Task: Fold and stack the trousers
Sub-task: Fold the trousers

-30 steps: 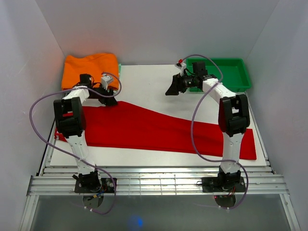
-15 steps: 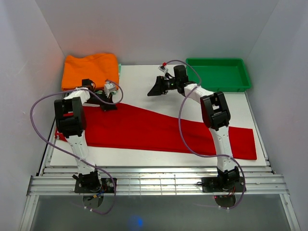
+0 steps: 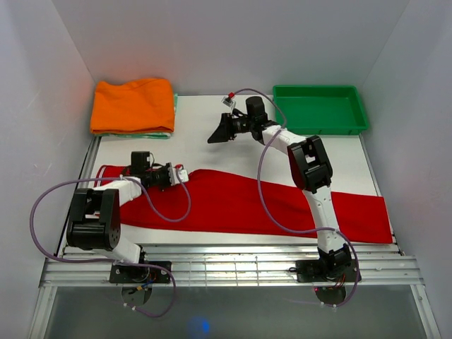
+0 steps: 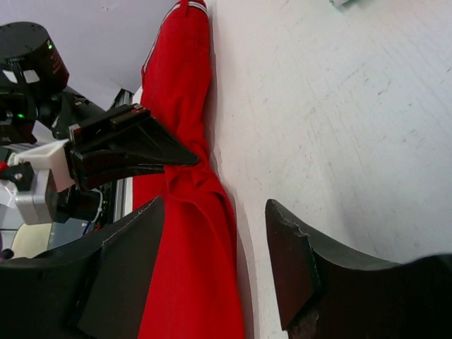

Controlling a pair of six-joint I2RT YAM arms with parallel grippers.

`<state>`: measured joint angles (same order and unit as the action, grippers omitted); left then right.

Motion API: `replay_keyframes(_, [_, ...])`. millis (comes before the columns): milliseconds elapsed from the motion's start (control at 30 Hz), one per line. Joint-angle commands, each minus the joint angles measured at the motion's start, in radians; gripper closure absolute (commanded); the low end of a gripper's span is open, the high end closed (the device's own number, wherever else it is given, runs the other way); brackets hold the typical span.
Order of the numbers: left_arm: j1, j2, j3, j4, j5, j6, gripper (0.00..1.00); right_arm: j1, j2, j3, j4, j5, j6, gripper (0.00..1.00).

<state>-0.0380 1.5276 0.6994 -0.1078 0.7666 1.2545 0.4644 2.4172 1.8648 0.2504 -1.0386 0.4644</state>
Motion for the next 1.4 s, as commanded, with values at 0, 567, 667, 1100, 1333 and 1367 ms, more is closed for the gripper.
replay_keyframes(0, [-0.013, -0.052, -0.133, 0.354, -0.075, 0.091, 0.98, 0.028, -0.001, -0.045, 0.11, -0.032, 0.112, 0.35])
replay_keyframes(567, [-0.037, 0.114, -0.578, 1.388, -0.167, 0.273, 0.94, 0.157, 0.016, -0.147, 0.245, -0.081, 0.326, 0.24])
replay_keyframes(667, [-0.037, 0.192, -0.604, 1.601, -0.161, 0.301, 0.95, 0.174, 0.019, -0.139, 0.205, -0.067, 0.304, 0.22])
replay_keyframes(1100, [-0.046, 0.241, -0.578, 1.671, -0.164, 0.313, 0.9, 0.256, 0.074, -0.127, 0.128, -0.018, 0.278, 0.21])
replay_keyframes(1333, [-0.051, 0.22, -0.583, 1.669, -0.15, 0.318, 0.81, 0.26, 0.091, -0.121, 0.173, 0.014, 0.341, 0.16])
replay_keyframes(1367, [-0.049, 0.218, -0.583, 1.669, -0.148, 0.318, 0.79, 0.261, 0.1, -0.124, 0.237, 0.015, 0.368, 0.16])
